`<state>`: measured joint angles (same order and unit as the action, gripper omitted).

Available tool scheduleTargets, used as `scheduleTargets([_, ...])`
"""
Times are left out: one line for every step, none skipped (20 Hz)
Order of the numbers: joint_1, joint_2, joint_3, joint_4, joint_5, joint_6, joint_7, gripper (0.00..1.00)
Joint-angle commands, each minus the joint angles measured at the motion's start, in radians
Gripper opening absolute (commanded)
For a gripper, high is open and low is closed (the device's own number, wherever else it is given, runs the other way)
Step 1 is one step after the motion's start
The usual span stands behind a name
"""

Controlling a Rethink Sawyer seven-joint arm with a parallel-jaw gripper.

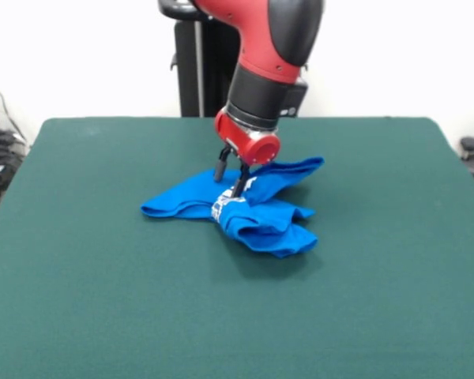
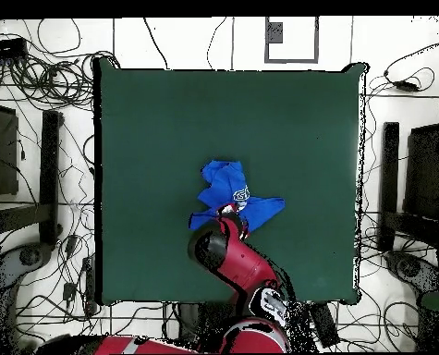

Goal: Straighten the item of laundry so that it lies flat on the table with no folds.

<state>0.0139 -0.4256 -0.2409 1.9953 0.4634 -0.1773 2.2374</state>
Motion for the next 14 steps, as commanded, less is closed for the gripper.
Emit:
scheduleTargets([0.016, -0.002, 0.162, -0.002, -0.030, 0.003, 0.180, 1.00])
scheduleTargets([0.024, -0.004, 0.157, -0.009, -0.026, 0.018, 0.173, 1.00])
scheduleTargets([0.032, -0.007, 0.151, -0.017, -0.021, 0.032, 0.166, 1.00])
scheduleTargets([0.043, -0.009, 0.146, -0.026, -0.014, 0.045, 0.162, 1.00])
scheduleTargets([0.056, -0.011, 0.136, -0.037, -0.007, 0.059, 0.153, 1.00])
scheduleTargets([0.068, -0.013, 0.127, -0.047, -0.001, 0.074, 0.144, 1.00])
scheduleTargets([0.077, -0.013, 0.122, -0.058, 0.001, 0.084, 0.136, 1.00])
scheduleTargets([0.084, -0.014, 0.120, -0.067, 0.000, 0.091, 0.128, 1.00])
scheduleTargets([0.091, -0.013, 0.117, -0.075, 0.006, 0.101, 0.125, 1.00])
scheduleTargets([0.095, -0.011, 0.115, -0.079, 0.009, 0.105, 0.125, 1.00])
scheduleTargets([0.096, -0.008, 0.115, -0.082, 0.011, 0.105, 0.126, 1.00])
scheduleTargets([0.094, -0.005, 0.119, -0.085, 0.011, 0.100, 0.128, 1.00])
scheduleTargets([0.092, -0.002, 0.123, -0.090, 0.012, 0.101, 0.129, 1.00])
scheduleTargets([0.095, 0.003, 0.122, -0.097, 0.014, 0.104, 0.127, 1.00])
